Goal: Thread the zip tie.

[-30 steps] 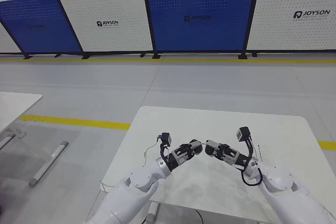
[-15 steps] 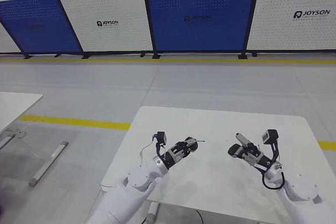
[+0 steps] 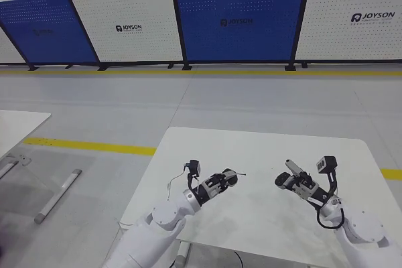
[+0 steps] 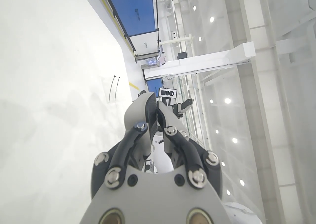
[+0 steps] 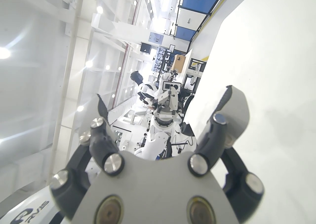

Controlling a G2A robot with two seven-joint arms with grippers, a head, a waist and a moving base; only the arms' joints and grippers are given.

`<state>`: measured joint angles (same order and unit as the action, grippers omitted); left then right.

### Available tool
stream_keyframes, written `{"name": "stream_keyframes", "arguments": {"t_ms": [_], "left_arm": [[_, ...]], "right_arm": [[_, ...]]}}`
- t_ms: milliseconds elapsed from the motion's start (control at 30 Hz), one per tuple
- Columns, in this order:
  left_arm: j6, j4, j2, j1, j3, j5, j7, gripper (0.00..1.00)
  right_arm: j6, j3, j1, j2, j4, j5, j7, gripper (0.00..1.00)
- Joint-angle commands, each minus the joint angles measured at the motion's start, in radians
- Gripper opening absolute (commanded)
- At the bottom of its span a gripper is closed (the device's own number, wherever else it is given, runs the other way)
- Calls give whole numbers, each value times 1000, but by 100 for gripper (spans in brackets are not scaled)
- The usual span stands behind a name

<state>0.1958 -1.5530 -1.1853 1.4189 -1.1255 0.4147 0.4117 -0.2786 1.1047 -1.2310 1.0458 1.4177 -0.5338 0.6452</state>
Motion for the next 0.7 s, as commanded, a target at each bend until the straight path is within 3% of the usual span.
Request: {"name": "stream_keyframes", "arguments": {"t_ms": [0, 100, 167, 267, 433, 667], "left_arm": [[22, 22, 3, 7, -20, 27, 21, 0], [41, 42, 9, 17, -50, 36, 35, 0], [54, 44, 13, 22, -66, 0, 8, 0], [81, 8, 15, 40, -76, -3, 4, 0], [143, -96, 23, 90, -122, 18, 19, 0], [144, -311, 31, 187, -181, 83, 116, 0]], "right_arm": [[0, 0, 0, 0, 0, 0, 0, 100], [0, 0, 0, 0, 0, 0, 0, 100], [0, 0, 0, 0, 0, 0, 0, 100], [0, 0, 0, 0, 0, 0, 0, 100], [0, 0, 0, 0, 0, 0, 0, 100], [0, 0, 0, 0, 0, 0, 0, 100]]}}
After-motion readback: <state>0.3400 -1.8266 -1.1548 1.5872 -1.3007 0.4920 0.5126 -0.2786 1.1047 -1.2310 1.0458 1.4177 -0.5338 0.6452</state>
